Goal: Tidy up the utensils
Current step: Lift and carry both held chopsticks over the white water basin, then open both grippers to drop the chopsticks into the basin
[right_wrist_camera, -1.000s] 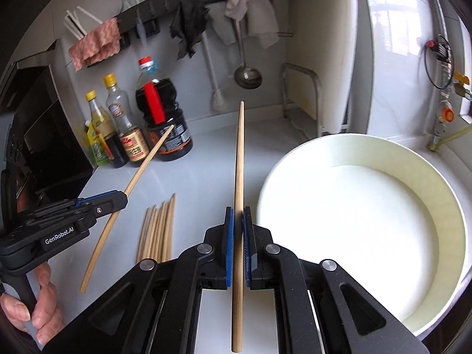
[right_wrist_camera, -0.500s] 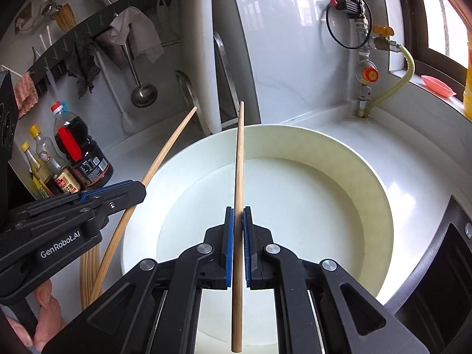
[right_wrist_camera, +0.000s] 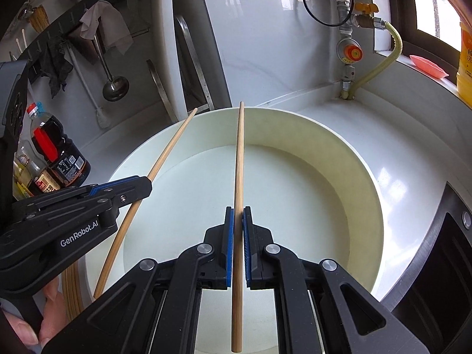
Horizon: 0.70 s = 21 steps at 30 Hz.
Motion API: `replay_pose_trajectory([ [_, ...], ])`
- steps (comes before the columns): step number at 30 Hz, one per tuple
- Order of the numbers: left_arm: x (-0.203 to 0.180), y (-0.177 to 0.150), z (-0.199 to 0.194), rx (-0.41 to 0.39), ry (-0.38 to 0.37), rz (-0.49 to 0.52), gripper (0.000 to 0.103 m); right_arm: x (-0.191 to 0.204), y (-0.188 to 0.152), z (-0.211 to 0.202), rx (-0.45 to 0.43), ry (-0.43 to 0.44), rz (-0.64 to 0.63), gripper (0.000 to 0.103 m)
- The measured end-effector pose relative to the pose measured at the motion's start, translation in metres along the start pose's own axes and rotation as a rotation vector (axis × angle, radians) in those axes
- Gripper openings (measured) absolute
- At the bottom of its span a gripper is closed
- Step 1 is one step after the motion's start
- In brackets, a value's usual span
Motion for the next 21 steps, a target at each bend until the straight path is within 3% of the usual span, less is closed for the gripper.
replay_pose_trajectory([
  [3, -0.001, -0.001, 0.002, 0.009, 0.006, 0.005, 0.009, 0.0, 0.0, 0.001, 0.001, -0.001, -0.001, 0.006],
  [5, 0.002, -0.001, -0.001, 0.002, 0.013, 0.0, 0.022, -0.001, 0.001, 0.0, -0.004, -0.003, 0.011, 0.011],
  [7, 0.007, 0.001, -0.008, -0.022, 0.029, -0.007, 0.058, -0.003, 0.002, -0.002, -0.012, -0.004, 0.021, 0.024],
  [8, 0.011, 0.003, -0.013, -0.042, 0.038, -0.013, 0.065, -0.004, 0.003, -0.005, -0.022, -0.008, 0.025, 0.031],
  [15, 0.042, 0.002, -0.042, -0.091, 0.082, -0.072, 0.067, 0.004, 0.005, -0.014, -0.043, 0.01, 0.009, 0.032],
  [21, 0.067, -0.015, -0.067, -0.109, 0.16, -0.099, 0.07, 0.023, 0.004, -0.024, -0.062, 0.059, -0.015, 0.04],
])
Point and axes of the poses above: each gripper's, at about its wrist camera, not at the fingertips, and z roughly the way its jaws point, x to its left, y to its top, the point moved 5 cm from there along z, roughly the way its jaws point, and after that the axes turned 3 degrees about z, right-handed, at the moved point
